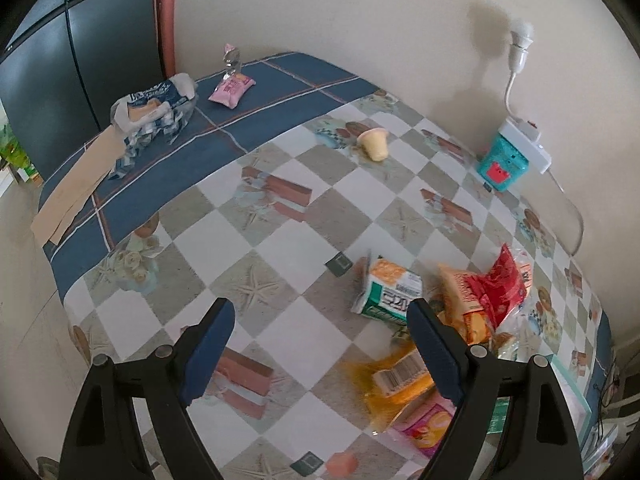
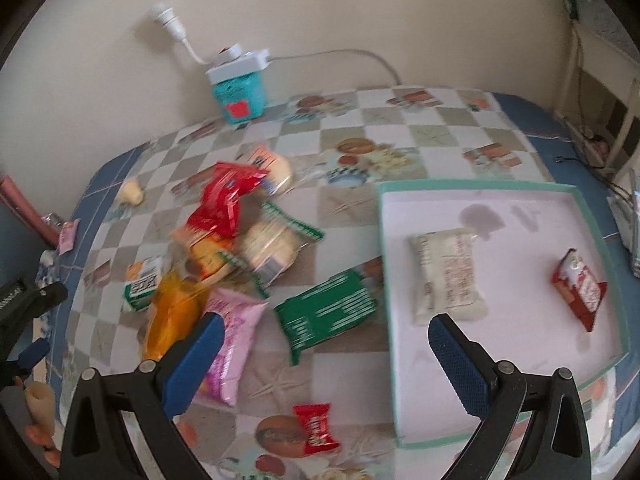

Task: Organize snacks
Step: 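Move both tools back toward the snack pile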

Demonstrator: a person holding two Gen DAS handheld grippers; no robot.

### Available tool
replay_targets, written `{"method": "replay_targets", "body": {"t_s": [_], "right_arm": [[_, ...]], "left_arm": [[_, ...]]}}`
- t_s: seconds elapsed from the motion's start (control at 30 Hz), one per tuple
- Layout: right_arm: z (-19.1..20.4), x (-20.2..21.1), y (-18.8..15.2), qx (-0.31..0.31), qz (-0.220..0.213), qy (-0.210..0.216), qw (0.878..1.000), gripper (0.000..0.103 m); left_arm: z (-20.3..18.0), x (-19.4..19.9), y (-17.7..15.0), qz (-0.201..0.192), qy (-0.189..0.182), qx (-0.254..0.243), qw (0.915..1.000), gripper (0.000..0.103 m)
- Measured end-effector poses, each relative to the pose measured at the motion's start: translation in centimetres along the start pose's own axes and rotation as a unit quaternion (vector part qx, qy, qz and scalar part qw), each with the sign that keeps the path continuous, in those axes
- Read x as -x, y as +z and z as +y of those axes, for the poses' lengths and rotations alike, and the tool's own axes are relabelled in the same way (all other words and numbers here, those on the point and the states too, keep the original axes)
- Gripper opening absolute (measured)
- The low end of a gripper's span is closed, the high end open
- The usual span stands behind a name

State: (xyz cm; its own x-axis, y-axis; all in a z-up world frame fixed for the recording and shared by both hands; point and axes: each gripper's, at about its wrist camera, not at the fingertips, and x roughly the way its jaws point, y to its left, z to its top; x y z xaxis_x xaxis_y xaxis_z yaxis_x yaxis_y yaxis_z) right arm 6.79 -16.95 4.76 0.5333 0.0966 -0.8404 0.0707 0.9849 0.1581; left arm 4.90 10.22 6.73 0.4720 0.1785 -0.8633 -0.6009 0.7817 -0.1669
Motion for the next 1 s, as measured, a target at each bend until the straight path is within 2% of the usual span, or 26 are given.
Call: {"method": "replay_targets", "body": {"t_s": [0.17,0.37,0.63,0.8,0.97,1.0], "right_arm": [[0.7,-1.0,-1.0,0.005,0.024,0.009,1.0,0.103],[0.9,-0.6,-2.2,0.017,0.022,-0.002,1.0,0.103],[0.2,-0.5,-4.4,0.018,0.037,-0.024,0.999,0.102],[0.2,-0.5,-5.7,0.026,0.045,-0.034,0.998,0.092],[0.1,-0.6,-6.5,0.028,0.053,-0.034,0.998,0.08],[0.1,-0.6,-6.6,0.029,0.055,-0.034,0.997,0.078]], "left_arm": [[0.2,-0.6,-0.6,0.013,-0.006,-0.015,0.9998,0.088],[-1.0,-1.0,-2.4,0.026,-0.019,-0.066,0.9973,0.088],[-3.5,-1.9,-5.8,0.064,-0.043,-0.159,0.9842,0.088],[-4.2,-2.5,-7.3,0.085,-0.056,-0.179,0.9786,0.088],[-4.4,-2.7,-7.7,0.085,-0.064,-0.186,0.9768,0.089],[-4.4,-2.7,-7.8,0.088,-0.065,-0.187,0.9762,0.098]]}}
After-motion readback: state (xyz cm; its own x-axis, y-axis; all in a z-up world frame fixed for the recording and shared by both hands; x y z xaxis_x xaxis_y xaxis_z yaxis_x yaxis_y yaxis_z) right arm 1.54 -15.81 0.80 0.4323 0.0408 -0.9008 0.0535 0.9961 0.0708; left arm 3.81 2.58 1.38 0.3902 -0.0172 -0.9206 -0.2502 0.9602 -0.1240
